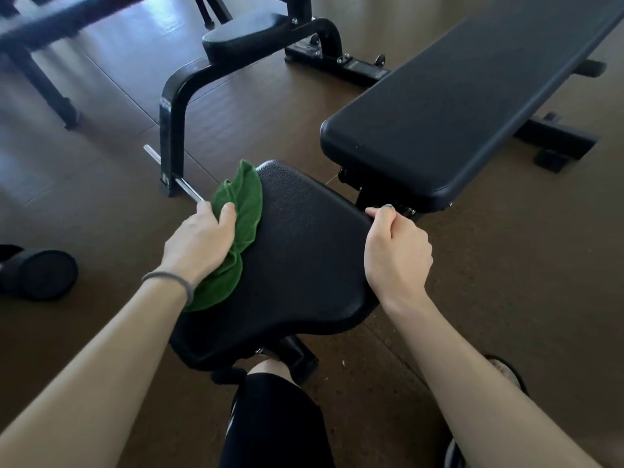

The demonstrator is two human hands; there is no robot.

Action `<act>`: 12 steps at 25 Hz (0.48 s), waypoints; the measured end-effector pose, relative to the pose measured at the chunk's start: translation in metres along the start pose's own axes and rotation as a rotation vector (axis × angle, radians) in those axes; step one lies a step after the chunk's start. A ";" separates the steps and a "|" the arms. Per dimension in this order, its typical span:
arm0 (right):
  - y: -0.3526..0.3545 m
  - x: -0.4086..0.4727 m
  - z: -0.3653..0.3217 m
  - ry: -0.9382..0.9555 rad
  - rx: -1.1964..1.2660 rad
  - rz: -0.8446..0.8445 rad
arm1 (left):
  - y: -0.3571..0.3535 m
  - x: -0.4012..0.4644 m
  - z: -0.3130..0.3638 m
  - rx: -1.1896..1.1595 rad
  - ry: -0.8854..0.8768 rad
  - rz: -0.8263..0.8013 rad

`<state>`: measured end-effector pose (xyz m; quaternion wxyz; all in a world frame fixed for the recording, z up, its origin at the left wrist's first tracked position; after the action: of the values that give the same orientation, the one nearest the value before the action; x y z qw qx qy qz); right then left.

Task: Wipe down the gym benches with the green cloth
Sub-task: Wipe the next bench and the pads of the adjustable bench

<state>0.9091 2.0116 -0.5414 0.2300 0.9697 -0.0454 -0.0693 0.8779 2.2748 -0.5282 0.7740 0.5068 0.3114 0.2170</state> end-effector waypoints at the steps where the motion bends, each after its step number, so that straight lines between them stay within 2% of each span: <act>1: 0.000 0.000 0.000 0.001 -0.012 0.006 | 0.000 0.002 0.005 0.008 -0.008 0.014; 5: -0.001 0.000 0.000 -0.004 -0.043 0.016 | -0.007 0.029 0.063 0.097 -0.157 0.101; 8: -0.001 0.001 -0.001 -0.005 -0.029 0.025 | -0.024 0.045 0.110 0.222 -0.332 0.091; 10: -0.001 0.002 -0.001 -0.006 -0.021 0.021 | -0.033 0.046 0.125 0.320 -0.480 0.078; 12: 0.000 0.003 -0.001 -0.012 -0.026 0.001 | -0.035 0.033 0.120 0.310 -0.598 0.084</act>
<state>0.9121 2.0115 -0.5413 0.2424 0.9661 -0.0464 -0.0756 0.9869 2.2045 -0.5341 0.7352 0.6721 0.0787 0.0406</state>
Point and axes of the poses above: each hand's wrist, its own x-axis towards the middle knuckle, its own y-axis out of the back of the hand, z = x × y, the point moved 2 cm from there along x, towards the middle knuckle, and after that the axes turned 4 degrees about y, right-handed, at the moved point
